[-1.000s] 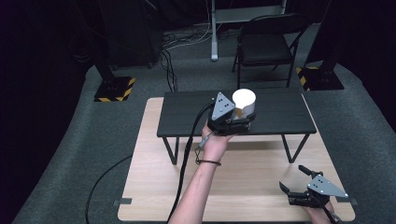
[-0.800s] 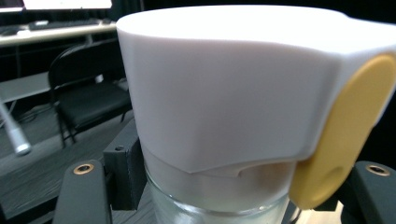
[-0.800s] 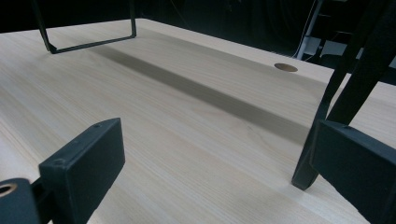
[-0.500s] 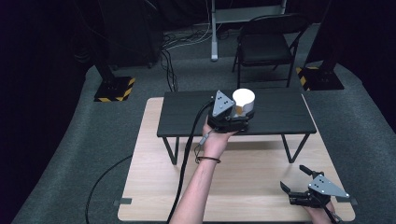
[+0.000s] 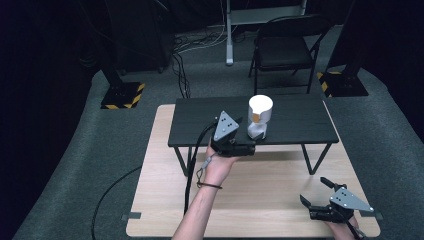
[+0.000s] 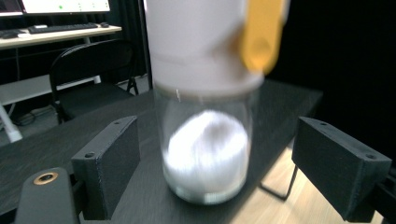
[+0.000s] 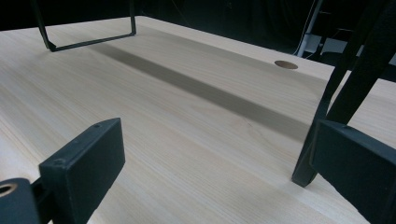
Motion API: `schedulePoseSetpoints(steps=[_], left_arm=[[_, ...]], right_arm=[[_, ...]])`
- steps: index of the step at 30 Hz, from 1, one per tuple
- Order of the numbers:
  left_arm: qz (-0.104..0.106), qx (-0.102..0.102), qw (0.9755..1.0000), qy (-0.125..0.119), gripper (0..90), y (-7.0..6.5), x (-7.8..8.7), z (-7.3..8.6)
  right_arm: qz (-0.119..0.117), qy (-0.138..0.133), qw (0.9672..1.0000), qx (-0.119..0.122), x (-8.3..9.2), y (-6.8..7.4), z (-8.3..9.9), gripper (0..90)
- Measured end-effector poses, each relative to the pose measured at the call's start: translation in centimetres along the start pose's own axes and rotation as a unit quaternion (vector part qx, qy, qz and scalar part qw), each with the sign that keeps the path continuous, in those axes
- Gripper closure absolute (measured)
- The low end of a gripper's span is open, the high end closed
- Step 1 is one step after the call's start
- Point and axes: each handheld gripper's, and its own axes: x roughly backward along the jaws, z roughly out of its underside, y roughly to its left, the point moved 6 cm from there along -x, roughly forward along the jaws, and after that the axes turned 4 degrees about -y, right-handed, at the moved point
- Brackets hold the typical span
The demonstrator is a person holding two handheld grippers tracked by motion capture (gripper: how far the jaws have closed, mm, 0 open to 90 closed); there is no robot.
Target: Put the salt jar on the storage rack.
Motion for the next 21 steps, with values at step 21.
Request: schedulePoseSetpoints(steps=[21], left_arm=[[0.003,-0.001,0.9995,0.031,14.5,0.0,8.1,8.8]], right_arm=[[0.003,0.003,1.0000,-0.001,0.1,0.1,0.0,1.9]])
